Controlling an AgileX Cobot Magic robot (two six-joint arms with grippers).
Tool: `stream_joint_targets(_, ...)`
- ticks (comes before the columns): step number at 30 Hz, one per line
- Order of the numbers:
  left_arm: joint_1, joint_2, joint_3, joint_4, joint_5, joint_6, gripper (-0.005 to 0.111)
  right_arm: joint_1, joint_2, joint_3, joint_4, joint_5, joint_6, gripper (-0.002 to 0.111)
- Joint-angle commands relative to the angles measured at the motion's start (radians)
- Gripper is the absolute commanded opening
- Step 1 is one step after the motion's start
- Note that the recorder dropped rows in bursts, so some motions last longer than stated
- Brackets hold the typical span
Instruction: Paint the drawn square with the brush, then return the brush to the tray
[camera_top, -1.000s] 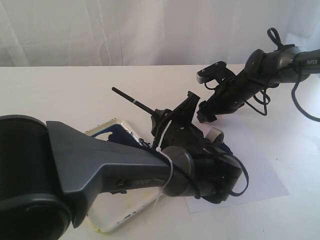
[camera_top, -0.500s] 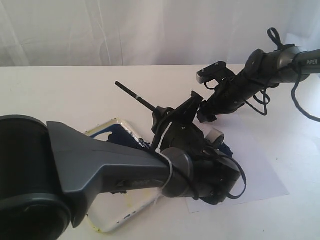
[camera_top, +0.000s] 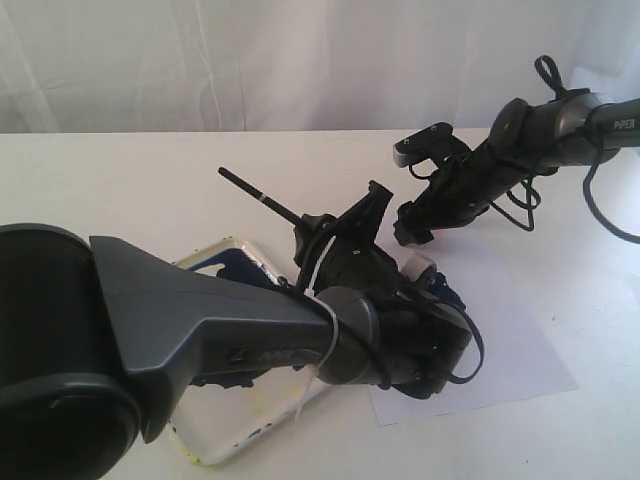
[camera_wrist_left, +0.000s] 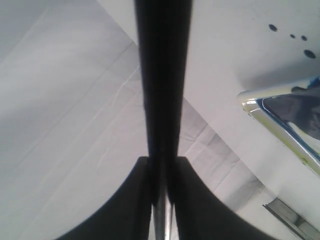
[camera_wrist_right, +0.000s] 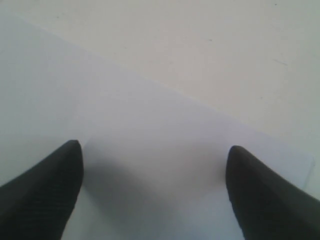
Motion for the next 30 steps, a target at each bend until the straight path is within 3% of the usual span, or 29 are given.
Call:
stream_joint_targets(1, -0.002, 0.004, 0.007, -0.004, 0.102, 0.0, 0.0, -0.002, 0.034, 0.008, -0.033, 0.027, -0.001, 0.073)
stream_joint_targets(20, 0.0, 0.024, 0.007, -0.075, 0.102, 0.036, 0.0, -0.002, 0.034, 0.008, -0.033, 0.027, -0.001, 0.073)
stream_joint_targets(30, 0.037, 0.01, 0.007, -0.09, 0.102, -0.016, 0.0, -0.002, 0.034, 0.008, -0.033, 0.022, -0.001, 0.073)
